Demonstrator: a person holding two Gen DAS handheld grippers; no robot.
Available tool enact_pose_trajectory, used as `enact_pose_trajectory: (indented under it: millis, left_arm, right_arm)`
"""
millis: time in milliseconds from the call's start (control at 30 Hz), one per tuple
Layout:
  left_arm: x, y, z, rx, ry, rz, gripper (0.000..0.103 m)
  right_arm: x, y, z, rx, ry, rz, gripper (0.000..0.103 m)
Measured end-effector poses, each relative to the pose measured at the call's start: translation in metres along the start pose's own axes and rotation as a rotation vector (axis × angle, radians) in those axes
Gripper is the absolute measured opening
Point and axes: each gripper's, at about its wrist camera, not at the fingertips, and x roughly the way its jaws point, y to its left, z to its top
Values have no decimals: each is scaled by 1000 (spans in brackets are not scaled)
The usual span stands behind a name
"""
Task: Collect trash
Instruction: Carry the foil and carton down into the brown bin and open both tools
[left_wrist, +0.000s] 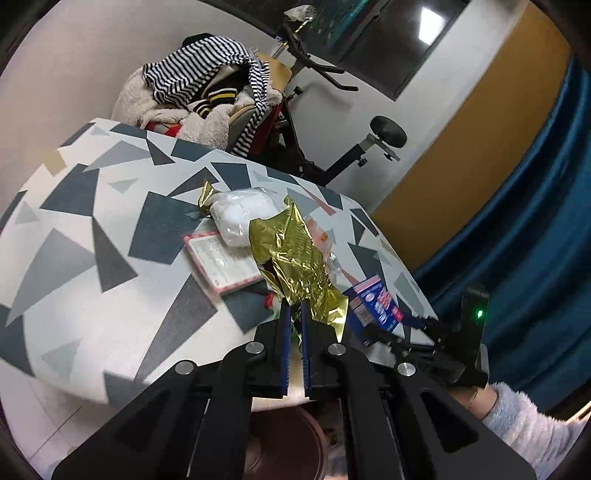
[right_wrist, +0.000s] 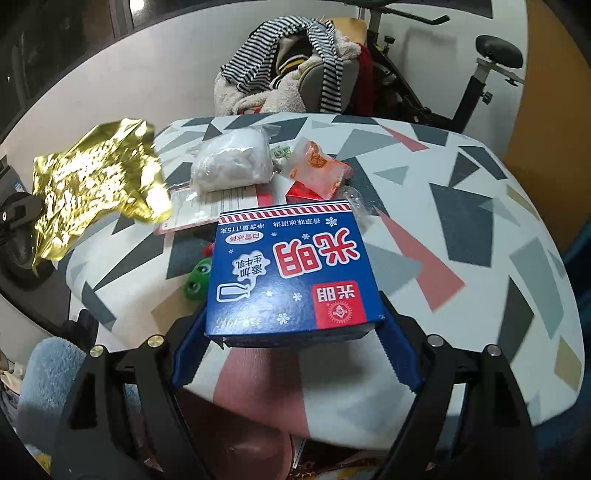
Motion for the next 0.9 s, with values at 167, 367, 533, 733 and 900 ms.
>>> enact_pose_trajectory:
  millis: [167, 367, 533, 733, 900]
  left_arm:
    - [-22, 1, -38, 35, 41, 4, 5]
    - [-26, 6, -103, 89, 145, 3, 5]
    - [-14, 12, -152, 155, 270, 12, 5]
    - [20, 18, -181, 200, 366, 73, 7]
    - [32, 17, -179, 177, 315, 79, 64]
  right_arm:
    - [-31, 8, -22, 4, -47, 1, 82]
    - [-50, 21, -49, 0, -80, 5, 82]
    - [-55, 30, -74, 10, -87, 9, 82]
    - [-51, 37, -100, 12, -61, 12, 82]
    - [-43, 37, -116, 50, -45, 27, 82]
